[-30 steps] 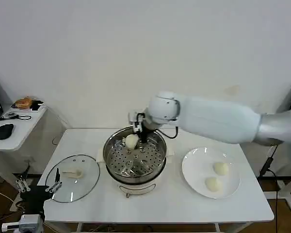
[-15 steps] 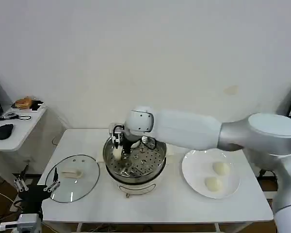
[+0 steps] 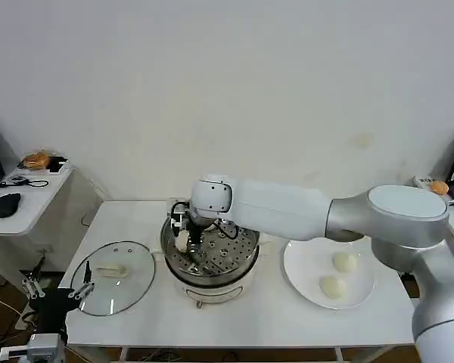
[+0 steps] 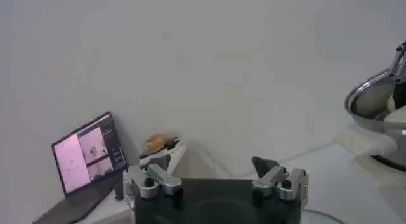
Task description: Take steamed baozi put them in steamer then cover it.
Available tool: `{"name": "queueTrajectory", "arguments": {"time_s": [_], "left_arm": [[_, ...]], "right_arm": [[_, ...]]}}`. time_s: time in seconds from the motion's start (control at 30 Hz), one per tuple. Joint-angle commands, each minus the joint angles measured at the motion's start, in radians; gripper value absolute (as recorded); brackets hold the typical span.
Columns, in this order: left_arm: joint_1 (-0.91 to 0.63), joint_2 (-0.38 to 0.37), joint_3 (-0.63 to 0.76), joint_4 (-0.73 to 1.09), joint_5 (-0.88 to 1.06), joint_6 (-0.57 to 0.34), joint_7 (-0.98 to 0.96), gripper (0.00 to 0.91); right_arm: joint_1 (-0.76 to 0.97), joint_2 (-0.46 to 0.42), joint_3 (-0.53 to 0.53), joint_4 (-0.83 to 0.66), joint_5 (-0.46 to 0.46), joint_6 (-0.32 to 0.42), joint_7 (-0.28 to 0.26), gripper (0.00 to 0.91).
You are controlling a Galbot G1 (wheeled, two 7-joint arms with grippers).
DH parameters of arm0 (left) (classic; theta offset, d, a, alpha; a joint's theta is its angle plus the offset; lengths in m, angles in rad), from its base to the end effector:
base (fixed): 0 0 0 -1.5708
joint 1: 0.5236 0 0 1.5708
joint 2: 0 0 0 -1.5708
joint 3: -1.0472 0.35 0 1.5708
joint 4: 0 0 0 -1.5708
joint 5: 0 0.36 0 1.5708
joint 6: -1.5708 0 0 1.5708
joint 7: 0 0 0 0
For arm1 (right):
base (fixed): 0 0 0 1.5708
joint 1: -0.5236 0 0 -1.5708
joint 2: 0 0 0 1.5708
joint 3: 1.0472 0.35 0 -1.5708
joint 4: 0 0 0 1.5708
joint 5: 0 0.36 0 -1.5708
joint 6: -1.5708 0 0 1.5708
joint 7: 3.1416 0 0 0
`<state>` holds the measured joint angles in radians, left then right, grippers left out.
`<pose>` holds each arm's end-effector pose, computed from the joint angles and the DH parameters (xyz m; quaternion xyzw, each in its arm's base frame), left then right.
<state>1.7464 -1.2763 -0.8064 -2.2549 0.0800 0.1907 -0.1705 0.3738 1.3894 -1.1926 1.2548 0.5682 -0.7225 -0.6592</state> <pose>0.1442 0.1101 -0.2448 0.1202 -0.9607 -0.2432 0.0593 0.5022 0.2497 -0.1259 0.5444 -0.5994 0.5035 0.3015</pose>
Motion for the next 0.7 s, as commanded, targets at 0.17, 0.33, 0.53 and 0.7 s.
{"name": "queueTrajectory", "arguments": {"time_s": [0.17,0.33,0.53,0.7], "left_arm": [[-0.001,-0.003,0.003,-0.002,0.0,0.0,0.0,0.907],[-0.001,-0.002,0.017,-0.007,-0.001,0.002,0.001,0.907],[-0.004,0.001,0.03,-0.013,-0.013,0.008,0.002,0.907],[-0.006,0.008,0.047,-0.012,-0.011,0.008,0.003,0.907]], "right_arm": [[0.067,-0.089,0.03,0.112,0.017,-0.004,-0.003,0.907],[0.187,-0.213,0.01,0.218,-0.002,0.002,-0.052,0.907],[0.265,-0.444,-0.035,0.334,-0.185,0.108,-0.233,0.907],[0.249,-0.652,-0.034,0.411,-0.294,0.203,-0.297,0.907]]}}
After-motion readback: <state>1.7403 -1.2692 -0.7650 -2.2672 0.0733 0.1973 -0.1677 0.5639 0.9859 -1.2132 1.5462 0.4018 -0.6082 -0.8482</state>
